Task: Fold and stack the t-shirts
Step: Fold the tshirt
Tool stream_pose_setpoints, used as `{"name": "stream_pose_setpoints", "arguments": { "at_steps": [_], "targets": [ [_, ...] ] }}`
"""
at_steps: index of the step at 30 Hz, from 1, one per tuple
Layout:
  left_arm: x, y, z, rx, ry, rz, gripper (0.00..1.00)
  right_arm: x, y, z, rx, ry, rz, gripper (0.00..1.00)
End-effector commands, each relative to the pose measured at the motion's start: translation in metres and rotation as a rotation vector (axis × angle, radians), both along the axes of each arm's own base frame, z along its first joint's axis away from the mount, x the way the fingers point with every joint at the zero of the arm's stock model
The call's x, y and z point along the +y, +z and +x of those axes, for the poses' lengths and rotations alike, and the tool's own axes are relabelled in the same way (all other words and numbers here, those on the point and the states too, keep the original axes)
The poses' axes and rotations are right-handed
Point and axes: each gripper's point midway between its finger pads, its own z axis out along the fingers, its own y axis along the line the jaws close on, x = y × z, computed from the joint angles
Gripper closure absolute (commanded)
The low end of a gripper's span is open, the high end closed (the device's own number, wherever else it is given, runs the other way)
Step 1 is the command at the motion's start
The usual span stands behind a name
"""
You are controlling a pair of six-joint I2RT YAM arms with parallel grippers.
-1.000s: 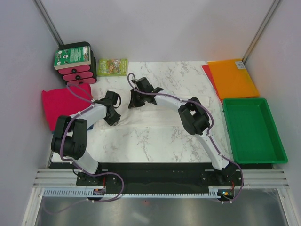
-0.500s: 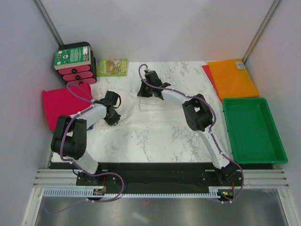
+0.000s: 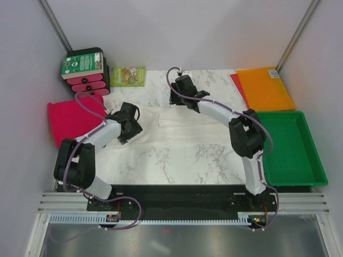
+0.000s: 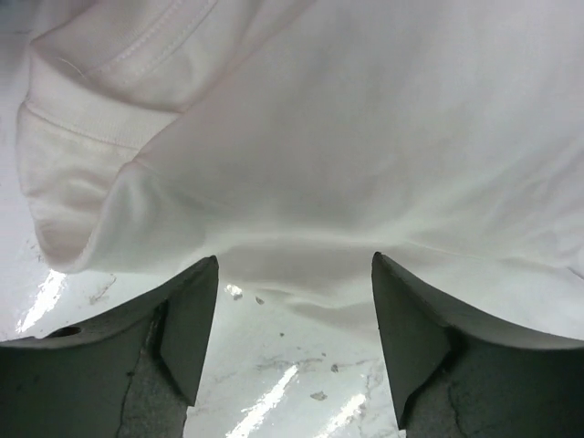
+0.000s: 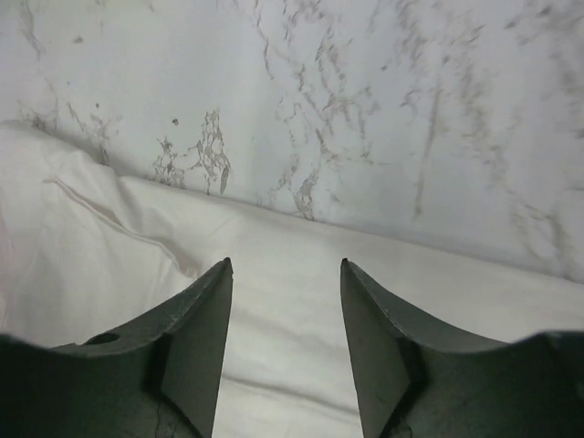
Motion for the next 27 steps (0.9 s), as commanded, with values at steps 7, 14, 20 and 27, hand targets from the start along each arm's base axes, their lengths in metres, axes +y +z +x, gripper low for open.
{"name": "stream_pose_setpoints", "arguments": {
  "at_steps": [7,14,20,27],
  "targets": [
    [-0.032,0.045,-0.014,-0.141,-0.139,-0.042,0.41,-0.159,0.026,-0.031,-0.015,-0.356,-0.289,0.74],
    [-0.069,-0.007,-0.055,0.044,-0.259,-0.052,0.63,-0.202,-0.018,-0.001,0.108,-0.507,-0.309,0.98],
    [-0.083,-0.032,-0.078,0.143,-0.327,-0.019,0.69,-0.221,-0.043,0.024,0.154,-0.555,-0.358,1.0],
    [-0.077,-0.049,-0.078,0.276,-0.279,0.058,0.69,-0.239,-0.08,0.017,0.248,-0.589,-0.388,1.0]
  ]
}}
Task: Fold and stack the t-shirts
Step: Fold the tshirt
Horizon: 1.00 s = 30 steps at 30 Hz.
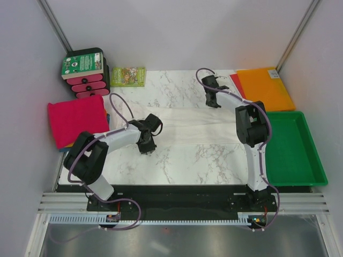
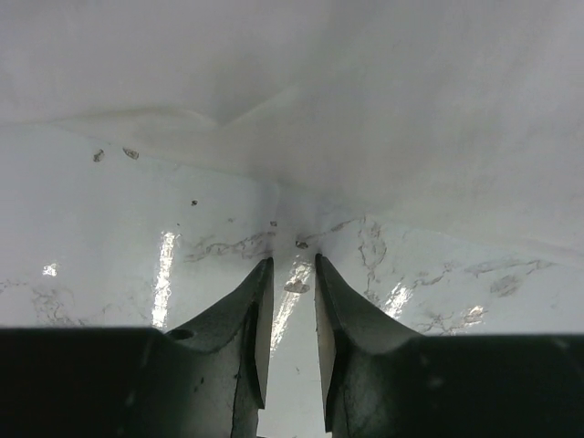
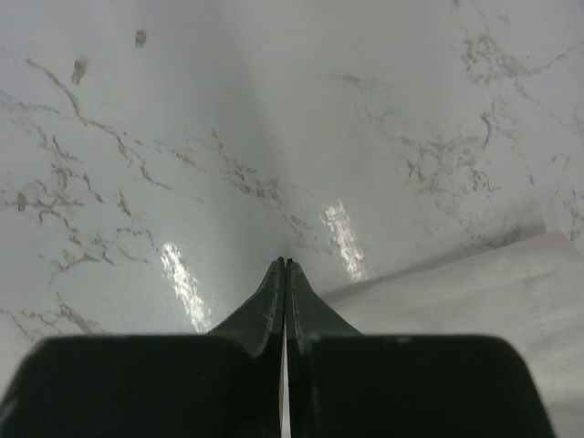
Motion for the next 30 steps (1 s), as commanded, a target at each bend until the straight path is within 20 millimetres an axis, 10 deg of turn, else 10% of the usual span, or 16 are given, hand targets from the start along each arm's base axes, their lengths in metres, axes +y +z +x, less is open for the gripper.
{"name": "stream_pose_setpoints", "arguments": {
  "at_steps": [1,17,30],
  "targets": [
    [0.004,-0.024,-0.005,0.102,0.06,0.065,0.69,-0.018,-0.019,-0.014,0.065,-0.058,-0.013,1.0],
    [0.046,-0.02,0.071,0.138,0.151,0.187,0.7,-0.014,-0.063,-0.184,0.372,-0.08,0.197,1.0],
    [-0.009,0.003,0.185,0.043,-0.027,0.164,0.69,0.053,-0.056,-0.291,0.462,0.189,0.251,0.98]
  ]
}}
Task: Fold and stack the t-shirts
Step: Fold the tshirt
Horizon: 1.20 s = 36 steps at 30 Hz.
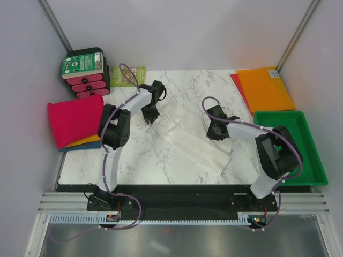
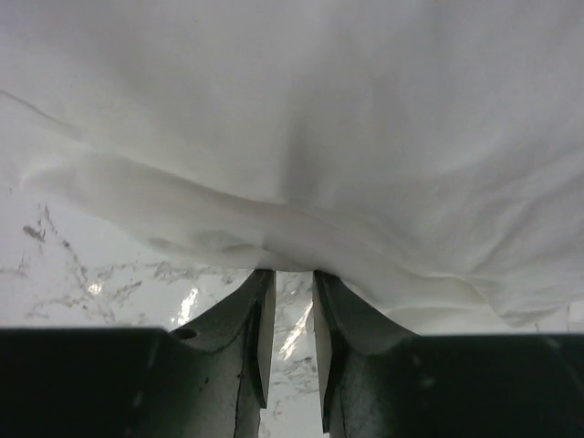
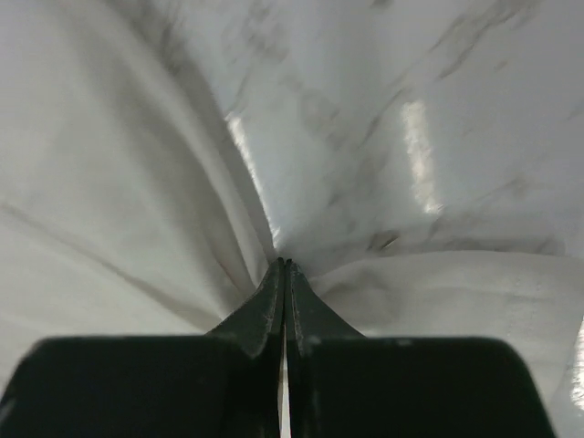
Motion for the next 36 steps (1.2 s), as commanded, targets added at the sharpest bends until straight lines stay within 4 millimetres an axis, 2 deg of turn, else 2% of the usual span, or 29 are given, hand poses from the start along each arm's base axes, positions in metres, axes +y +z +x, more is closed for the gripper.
{"name": "stream_pose_setpoints", "arguments": {
  "at_steps": [1,2,5,8,9,11,12,14,15,16,17,18,19,20,21,22,23,24,25,26,28,29,30,31,32,33,34,35,36],
  "targets": [
    [-0.026,-0.005,0.03,-0.041,-0.127,-0.008,0.67,0.025,-0.049,-0.109,0.306,0.173,-0.05,0.99],
    [-0.032,-0.003,0.035,-0.05,-0.143,-0.02,0.66,0.038,-0.052,-0.122,0.335,0.22,-0.029,0.99],
    [-0.052,0.002,0.049,-0.077,-0.205,-0.055,0.63,0.061,-0.054,-0.144,0.348,0.286,0.003,0.99],
    [-0.066,0.009,0.061,-0.102,-0.271,-0.08,0.61,0.08,-0.049,-0.161,0.337,0.326,0.029,0.98],
    [-0.076,0.019,0.07,-0.137,-0.296,-0.101,0.61,0.09,-0.047,-0.167,0.348,0.346,0.062,0.98],
    [-0.085,0.02,0.077,-0.143,-0.354,-0.107,0.6,0.104,-0.045,-0.179,0.353,0.392,0.075,0.98],
    [-0.094,0.033,0.087,-0.185,-0.376,-0.126,0.59,0.11,-0.044,-0.182,0.354,0.41,0.084,0.98],
    [-0.111,0.033,0.09,-0.191,-0.449,-0.161,0.56,0.128,-0.04,-0.191,0.349,0.484,0.107,0.98],
    [-0.122,0.043,0.096,-0.217,-0.472,-0.205,0.55,0.133,-0.037,-0.189,0.333,0.497,0.099,0.97],
    [-0.123,0.044,0.098,-0.223,-0.477,-0.209,0.54,0.134,-0.035,-0.188,0.323,0.502,0.084,0.97],
    [-0.124,0.049,0.1,-0.237,-0.474,-0.207,0.53,0.136,-0.027,-0.18,0.288,0.501,0.079,0.97],
    [-0.116,0.052,0.102,-0.248,-0.451,-0.176,0.53,0.129,-0.02,-0.174,0.26,0.485,0.039,0.97],
    [-0.113,0.055,0.102,-0.256,-0.427,-0.165,0.52,0.12,-0.012,-0.155,0.191,0.442,-0.009,0.96],
    [-0.107,0.068,0.1,-0.272,-0.409,-0.154,0.52,0.124,0.013,-0.137,0.106,0.435,0.005,0.94],
    [-0.098,0.074,0.101,-0.286,-0.384,-0.13,0.51,0.117,0.024,-0.126,0.074,0.413,-0.016,0.89],
    [-0.094,0.084,0.101,-0.304,-0.359,-0.134,0.5,0.104,0.041,-0.103,0.001,0.358,-0.052,0.85],
    [-0.087,0.1,0.098,-0.324,-0.341,-0.142,0.49,0.106,0.073,-0.082,-0.084,0.351,-0.04,0.83],
    [-0.081,0.11,0.098,-0.341,-0.317,-0.155,0.48,0.097,0.088,-0.071,-0.113,0.331,-0.065,0.77],
    [-0.077,0.119,0.096,-0.353,-0.305,-0.158,0.48,0.079,0.105,-0.048,-0.174,0.273,-0.106,0.74],
    [-0.073,0.133,0.089,-0.371,-0.303,-0.161,0.48,0.078,0.132,-0.03,-0.239,0.248,-0.088,0.72],
    [-0.067,0.139,0.08,-0.378,-0.3,-0.156,0.48,0.058,0.15,0.001,-0.289,0.216,-0.121,0.69],
    [-0.06,0.127,0.069,-0.348,-0.288,-0.139,0.49,0.061,0.159,0.022,-0.322,0.206,-0.115,0.7],
    [-0.055,0.137,0.063,-0.373,-0.27,-0.13,0.49,0.059,0.159,0.034,-0.326,0.232,-0.141,0.74],
    [-0.051,0.135,0.056,-0.368,-0.264,-0.127,0.5,0.055,0.158,0.049,-0.33,0.218,-0.149,0.76],
    [-0.045,0.113,0.043,-0.326,-0.258,-0.112,0.5,0.064,0.15,0.068,-0.315,0.229,-0.154,0.79],
    [-0.044,0.119,0.035,-0.343,-0.246,-0.12,0.5,0.067,0.144,0.079,-0.306,0.238,-0.16,0.81],
    [-0.041,0.113,0.027,-0.332,-0.238,-0.117,0.5,0.069,0.137,0.089,-0.291,0.248,-0.163,0.82],
    [-0.033,0.089,0.008,-0.273,-0.235,-0.102,0.5,0.078,0.122,0.105,-0.26,0.259,-0.164,0.82],
    [-0.038,0.099,0.002,-0.311,-0.235,-0.136,0.5,0.084,0.115,0.111,-0.245,0.273,-0.149,0.83]
  ]
}}
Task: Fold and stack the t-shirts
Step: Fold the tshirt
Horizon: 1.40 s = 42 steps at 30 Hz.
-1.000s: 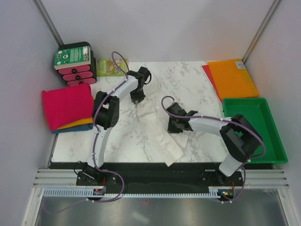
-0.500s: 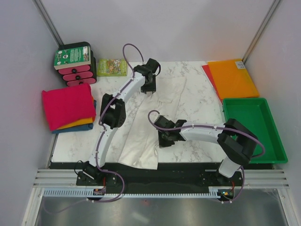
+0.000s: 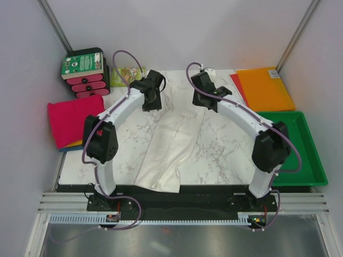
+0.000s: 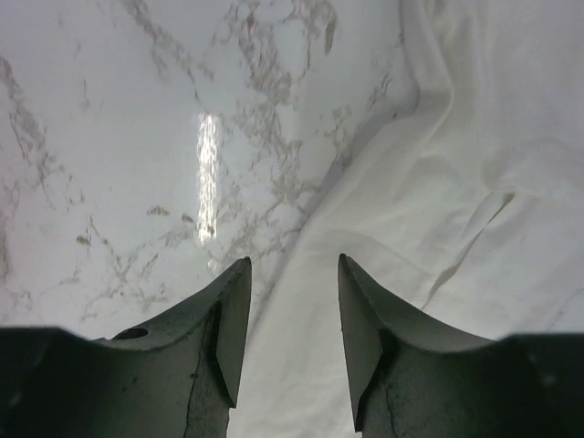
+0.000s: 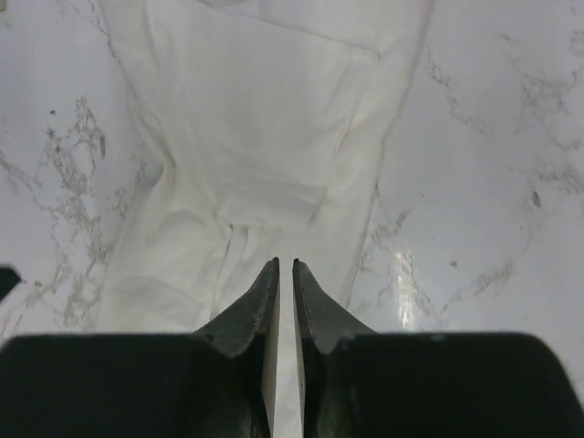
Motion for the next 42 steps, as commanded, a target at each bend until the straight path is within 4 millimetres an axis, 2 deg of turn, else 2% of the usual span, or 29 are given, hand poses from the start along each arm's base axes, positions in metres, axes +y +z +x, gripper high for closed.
{"name": "stream_pose_setpoints", "arguments": {
  "at_steps": [1,3,4,7,11,12,14,16,17,18,19,21,23,25,26,29,32,34,36,37,38,39,40,41,42],
  "targets": [
    [0.006,-0.032,-0.047,0.024,0.042,-0.016,0.5,0.019,-0.068,0.038,0.128,0.084,-0.109,0.83],
    [0.0,-0.036,-0.062,0.01,0.026,-0.035,0.5,0.025,-0.078,0.046,0.145,0.09,-0.09,0.84],
    [0.004,-0.042,-0.078,0.026,0.021,-0.029,0.5,0.029,-0.087,0.051,0.154,0.086,-0.088,0.84],
    [-0.005,-0.053,-0.105,0.051,-0.012,-0.036,0.5,0.034,-0.103,0.055,0.181,0.081,-0.075,0.84],
    [-0.015,-0.067,-0.122,0.094,-0.046,-0.04,0.5,0.032,-0.122,0.058,0.215,0.062,-0.071,0.84],
    [-0.017,-0.07,-0.124,0.11,-0.051,-0.044,0.5,0.028,-0.132,0.059,0.235,0.051,-0.076,0.83],
    [-0.02,-0.084,-0.129,0.155,-0.06,-0.042,0.5,0.024,-0.143,0.061,0.258,0.036,-0.073,0.83],
    [-0.024,-0.091,-0.128,0.182,-0.069,-0.041,0.51,0.014,-0.161,0.067,0.308,0.01,-0.077,0.82],
    [-0.025,-0.101,-0.129,0.206,-0.069,-0.027,0.51,0.011,-0.166,0.07,0.324,0.005,-0.076,0.81],
    [-0.027,-0.104,-0.126,0.213,-0.071,-0.029,0.51,0.005,-0.174,0.082,0.334,-0.009,-0.07,0.81],
    [-0.027,-0.107,-0.124,0.223,-0.069,-0.029,0.51,0.002,-0.18,0.082,0.364,-0.009,-0.067,0.8],
    [-0.03,-0.115,-0.119,0.244,-0.067,-0.029,0.51,-0.005,-0.189,0.096,0.386,-0.024,-0.057,0.78],
    [-0.03,-0.124,-0.114,0.28,-0.055,-0.043,0.52,-0.013,-0.194,0.107,0.408,-0.031,-0.034,0.77],
    [-0.029,-0.127,-0.111,0.297,-0.042,-0.062,0.52,-0.011,-0.198,0.12,0.413,-0.026,-0.001,0.75],
    [-0.03,-0.128,-0.108,0.297,-0.039,-0.062,0.52,-0.018,-0.199,0.128,0.41,-0.037,0.014,0.74],
    [-0.03,-0.124,-0.095,0.274,-0.04,-0.054,0.52,-0.019,-0.2,0.148,0.382,-0.033,0.076,0.71],
    [-0.029,-0.123,-0.081,0.257,-0.038,-0.043,0.52,-0.009,-0.202,0.159,0.365,0.002,0.15,0.68],
    [-0.027,-0.125,-0.073,0.255,-0.031,-0.038,0.52,-0.004,-0.195,0.171,0.323,0.013,0.185,0.68],
    [-0.031,-0.118,-0.062,0.226,-0.03,-0.051,0.52,0.005,-0.167,0.187,0.229,0.038,0.228,0.68],
    [-0.033,-0.107,-0.057,0.194,-0.023,-0.062,0.5,0.008,-0.151,0.192,0.188,0.034,0.248,0.68],
    [-0.033,-0.101,-0.056,0.172,-0.019,-0.068,0.5,0.008,-0.118,0.188,0.139,0.039,0.26,0.68],
    [-0.035,-0.089,-0.051,0.121,-0.015,-0.089,0.48,0.012,-0.089,0.198,0.037,0.04,0.277,0.66],
    [-0.034,-0.062,-0.047,0.045,-0.009,-0.111,0.46,0.013,-0.066,0.195,-0.011,0.041,0.286,0.63],
    [-0.03,-0.058,-0.054,0.028,-0.009,-0.117,0.45,0.015,-0.027,0.184,-0.069,0.051,0.294,0.61],
    [-0.03,-0.047,-0.052,-0.015,-0.007,-0.136,0.44,0.018,-0.008,0.179,-0.098,0.062,0.302,0.59]
  ]
}}
